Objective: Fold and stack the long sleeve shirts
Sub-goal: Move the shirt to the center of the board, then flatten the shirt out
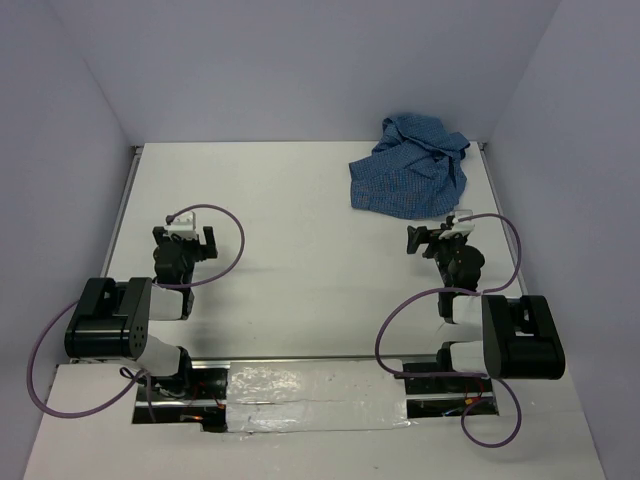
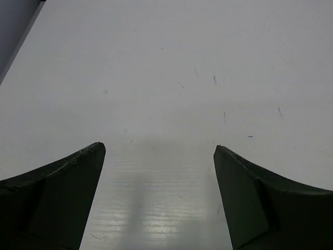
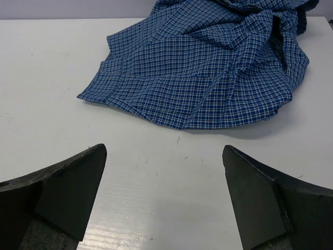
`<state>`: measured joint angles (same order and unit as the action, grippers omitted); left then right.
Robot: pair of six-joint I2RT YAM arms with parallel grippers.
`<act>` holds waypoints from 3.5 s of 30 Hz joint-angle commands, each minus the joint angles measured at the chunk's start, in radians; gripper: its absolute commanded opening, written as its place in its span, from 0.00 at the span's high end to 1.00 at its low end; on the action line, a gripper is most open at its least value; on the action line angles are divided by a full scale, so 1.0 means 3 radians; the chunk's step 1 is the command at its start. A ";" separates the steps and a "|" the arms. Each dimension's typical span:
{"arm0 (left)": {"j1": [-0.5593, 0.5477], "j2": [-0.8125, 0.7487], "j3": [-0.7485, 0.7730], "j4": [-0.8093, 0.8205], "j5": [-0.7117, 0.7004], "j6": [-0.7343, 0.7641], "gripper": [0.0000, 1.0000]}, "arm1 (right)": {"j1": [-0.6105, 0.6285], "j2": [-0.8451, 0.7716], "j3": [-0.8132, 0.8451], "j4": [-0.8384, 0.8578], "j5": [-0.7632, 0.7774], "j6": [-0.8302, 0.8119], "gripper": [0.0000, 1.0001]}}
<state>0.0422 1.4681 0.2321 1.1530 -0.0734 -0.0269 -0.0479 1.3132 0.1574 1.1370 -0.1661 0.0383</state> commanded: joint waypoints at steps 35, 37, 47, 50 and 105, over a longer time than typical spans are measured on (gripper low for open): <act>-0.0018 -0.0031 0.0060 0.0201 0.0010 0.0033 0.01 | -0.0270 0.3072 0.5944 -0.5702 0.0308 0.1222 0.33; -0.0013 -0.0112 0.0095 0.0181 0.0182 0.0069 0.01 | -0.0260 0.3052 0.5837 -0.5672 0.0349 0.1217 0.61; -0.0094 -0.0338 0.2007 -0.3315 0.1533 0.0596 0.01 | 0.1196 0.1602 0.4365 -0.5278 -0.0013 -0.0183 1.00; -0.0094 -0.0190 0.2472 -0.4112 0.1757 0.0642 0.01 | 0.1932 0.1166 0.3864 -0.5150 -0.0137 -0.0506 0.96; -0.0504 0.0936 0.5904 -0.5684 0.2075 0.0617 1.00 | 0.0879 0.0649 0.5738 -0.5451 -0.0157 0.0130 1.00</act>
<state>-0.1089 1.8172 1.9343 -0.4530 0.5575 0.1570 0.1444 1.6112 1.7466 -0.4522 -0.1345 0.2272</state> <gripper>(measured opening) 0.024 0.019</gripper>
